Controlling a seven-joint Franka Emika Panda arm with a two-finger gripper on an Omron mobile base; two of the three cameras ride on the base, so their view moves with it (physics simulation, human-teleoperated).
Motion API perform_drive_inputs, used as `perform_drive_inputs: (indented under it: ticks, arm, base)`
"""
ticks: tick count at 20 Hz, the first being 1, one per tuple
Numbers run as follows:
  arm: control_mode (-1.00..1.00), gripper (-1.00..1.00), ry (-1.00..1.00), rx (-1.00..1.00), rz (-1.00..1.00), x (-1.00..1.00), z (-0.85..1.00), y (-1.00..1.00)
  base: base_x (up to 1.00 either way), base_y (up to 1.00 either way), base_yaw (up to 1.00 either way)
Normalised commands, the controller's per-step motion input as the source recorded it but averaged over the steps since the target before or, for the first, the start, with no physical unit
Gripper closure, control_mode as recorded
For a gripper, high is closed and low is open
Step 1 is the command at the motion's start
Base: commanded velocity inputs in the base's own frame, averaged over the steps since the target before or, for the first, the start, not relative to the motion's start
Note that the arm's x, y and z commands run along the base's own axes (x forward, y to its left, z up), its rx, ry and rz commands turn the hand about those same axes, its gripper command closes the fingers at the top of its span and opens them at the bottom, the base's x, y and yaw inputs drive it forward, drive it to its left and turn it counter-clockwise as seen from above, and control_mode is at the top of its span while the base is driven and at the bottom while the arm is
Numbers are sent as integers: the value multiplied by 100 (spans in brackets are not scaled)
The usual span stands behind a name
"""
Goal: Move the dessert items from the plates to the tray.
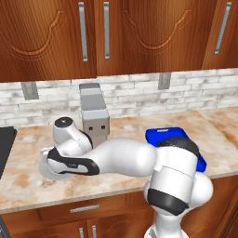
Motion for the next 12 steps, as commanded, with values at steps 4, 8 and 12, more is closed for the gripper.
perform_drive_inputs:
  ticks: [4,8,12]
  arm:
    - [-100,-100,0,0,0,17,-13,22]
    - [-100,-100,0,0,0,15,-11,11]
    - [-100,-100,0,1,0,16,-8,1]
  base:
    - [0,0,0]
    - [0,0,0]
    - [0,0,0]
